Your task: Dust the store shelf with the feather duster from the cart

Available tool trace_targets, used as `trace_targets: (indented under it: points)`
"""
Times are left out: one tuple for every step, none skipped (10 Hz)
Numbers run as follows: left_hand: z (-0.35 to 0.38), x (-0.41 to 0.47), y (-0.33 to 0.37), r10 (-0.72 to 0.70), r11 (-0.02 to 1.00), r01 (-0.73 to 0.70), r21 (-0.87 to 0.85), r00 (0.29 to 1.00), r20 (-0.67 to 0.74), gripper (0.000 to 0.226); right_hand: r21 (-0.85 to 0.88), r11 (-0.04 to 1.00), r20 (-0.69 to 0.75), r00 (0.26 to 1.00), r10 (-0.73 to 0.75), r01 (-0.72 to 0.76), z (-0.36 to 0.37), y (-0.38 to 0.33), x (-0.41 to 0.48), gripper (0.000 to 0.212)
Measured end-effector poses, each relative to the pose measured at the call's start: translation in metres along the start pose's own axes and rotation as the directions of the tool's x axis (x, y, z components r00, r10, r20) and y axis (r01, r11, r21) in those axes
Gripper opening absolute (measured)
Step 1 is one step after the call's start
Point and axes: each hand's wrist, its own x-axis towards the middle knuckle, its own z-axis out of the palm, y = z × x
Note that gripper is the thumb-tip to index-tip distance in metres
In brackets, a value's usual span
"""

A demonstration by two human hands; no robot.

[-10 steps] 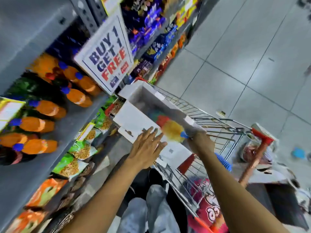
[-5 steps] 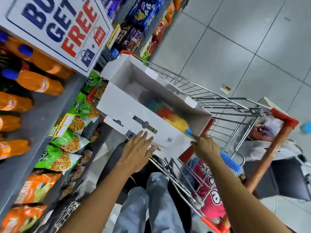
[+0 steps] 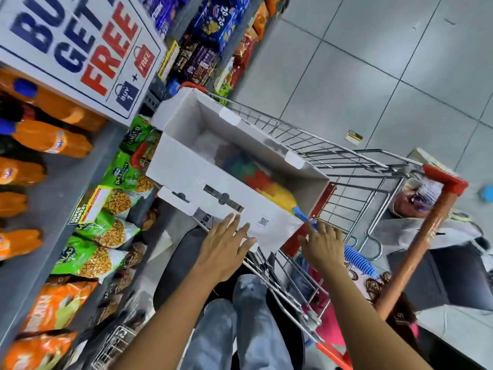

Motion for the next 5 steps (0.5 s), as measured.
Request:
trace_targets:
  points:
    - [0.000, -0.008, -0.002, -0.007, 1.000, 0.007, 0.000, 1.000, -0.016, 0.077, 0.142, 0.990, -0.051, 0.998, 0.026, -0.019, -0.002, -0.011, -0.003, 0.053]
    - [-0.002, -0.017, -0.010, -0.020, 0.999, 0.019, -0.027, 0.999, -0.048, 0.087, 0.282, 0.959, -0.083, 0.996, 0.045, -0.020, -0.007, -0.022, -0.007, 0.056]
    - [-0.008, -0.026, -0.020, -0.042, 0.998, 0.037, -0.042, 0.992, -0.120, 0.066, 0.357, 0.934, -0.161, 0.985, 0.060, 0.002, -0.016, -0.037, -0.015, 0.056]
    - [-0.016, -0.037, -0.025, -0.004, 1.000, 0.004, -0.002, 0.978, -0.208, 0.061, 0.426, 0.904, -0.197, 0.978, 0.072, 0.019, -0.025, -0.053, -0.023, 0.056]
    - [-0.044, -0.041, -0.030, 0.036, 0.998, -0.018, 0.058, 0.946, -0.321, 0.058, 0.478, 0.875, -0.294, 0.952, 0.081, 0.073, -0.046, -0.077, -0.030, 0.055]
